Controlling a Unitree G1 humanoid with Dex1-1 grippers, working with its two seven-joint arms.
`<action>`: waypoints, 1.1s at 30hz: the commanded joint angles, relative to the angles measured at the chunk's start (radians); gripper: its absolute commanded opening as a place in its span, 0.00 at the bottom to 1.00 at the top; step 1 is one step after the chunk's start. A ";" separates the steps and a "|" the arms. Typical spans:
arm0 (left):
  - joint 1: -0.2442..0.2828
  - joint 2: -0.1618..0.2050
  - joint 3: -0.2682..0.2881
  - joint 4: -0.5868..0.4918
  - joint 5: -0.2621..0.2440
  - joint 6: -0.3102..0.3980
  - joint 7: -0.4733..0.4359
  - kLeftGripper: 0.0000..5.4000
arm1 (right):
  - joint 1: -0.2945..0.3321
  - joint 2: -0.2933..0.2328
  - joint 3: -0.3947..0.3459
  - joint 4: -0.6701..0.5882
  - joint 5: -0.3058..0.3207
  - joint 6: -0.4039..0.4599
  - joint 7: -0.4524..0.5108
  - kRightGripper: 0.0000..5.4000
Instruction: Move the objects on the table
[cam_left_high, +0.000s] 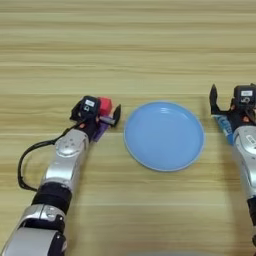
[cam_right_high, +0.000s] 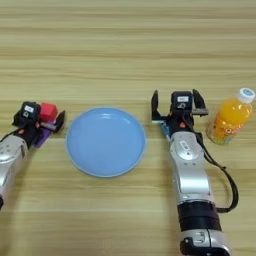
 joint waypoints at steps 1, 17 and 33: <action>-0.018 -0.005 0.009 0.034 0.010 -0.021 0.014 0.99 | -0.015 -0.004 0.000 0.011 0.003 -0.008 0.001 1.00; -0.035 -0.015 0.020 0.075 0.002 -0.054 0.007 0.76 | -0.013 -0.004 0.000 0.007 0.004 -0.009 -0.002 1.00; -0.044 -0.018 0.035 0.099 -0.007 -0.074 -0.008 0.44 | -0.013 -0.005 -0.002 0.007 0.005 -0.009 0.000 1.00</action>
